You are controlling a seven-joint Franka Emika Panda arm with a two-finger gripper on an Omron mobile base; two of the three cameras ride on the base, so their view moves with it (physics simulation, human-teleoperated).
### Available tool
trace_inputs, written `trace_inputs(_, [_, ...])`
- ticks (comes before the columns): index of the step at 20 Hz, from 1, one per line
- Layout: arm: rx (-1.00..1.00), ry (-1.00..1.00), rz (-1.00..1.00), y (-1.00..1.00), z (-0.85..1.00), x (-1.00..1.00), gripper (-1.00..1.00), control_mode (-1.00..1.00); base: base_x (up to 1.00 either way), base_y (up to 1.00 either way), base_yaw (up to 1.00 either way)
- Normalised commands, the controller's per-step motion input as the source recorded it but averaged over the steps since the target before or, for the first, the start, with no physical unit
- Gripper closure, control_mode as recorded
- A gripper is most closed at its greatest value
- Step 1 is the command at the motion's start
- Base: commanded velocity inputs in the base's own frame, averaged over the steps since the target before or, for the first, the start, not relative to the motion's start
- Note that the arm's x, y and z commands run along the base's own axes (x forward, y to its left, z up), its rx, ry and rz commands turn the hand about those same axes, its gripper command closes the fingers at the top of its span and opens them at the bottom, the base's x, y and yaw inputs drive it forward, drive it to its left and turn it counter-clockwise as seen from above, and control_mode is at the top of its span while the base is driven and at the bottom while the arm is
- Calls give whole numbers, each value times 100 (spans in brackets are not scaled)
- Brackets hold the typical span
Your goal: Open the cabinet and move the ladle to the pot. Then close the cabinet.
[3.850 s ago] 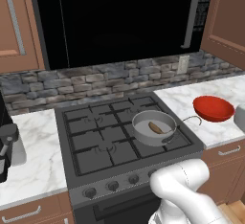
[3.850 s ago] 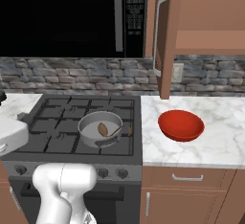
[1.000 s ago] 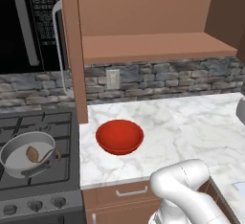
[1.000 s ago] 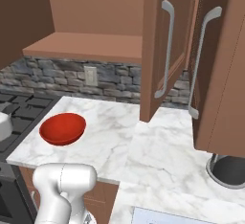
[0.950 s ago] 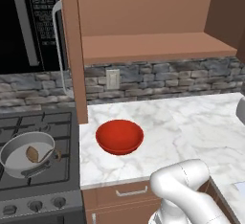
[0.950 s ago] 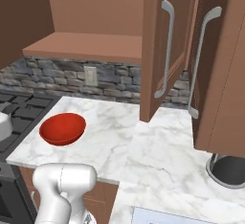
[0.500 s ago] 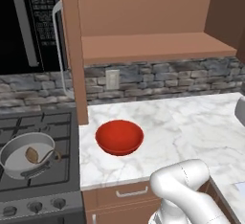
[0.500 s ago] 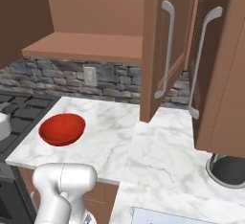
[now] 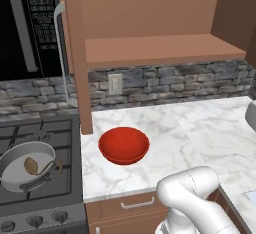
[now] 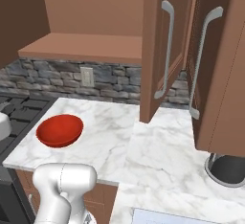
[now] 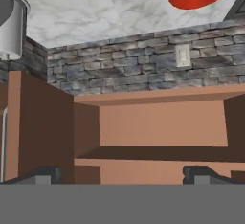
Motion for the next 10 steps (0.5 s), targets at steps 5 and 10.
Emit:
trace_inputs(5, [0,0,0,0,0,0,-100,100,80,0,0])
trace_inputs(10, [0,0,0,0,0,0,-100,100,62,-7,1])
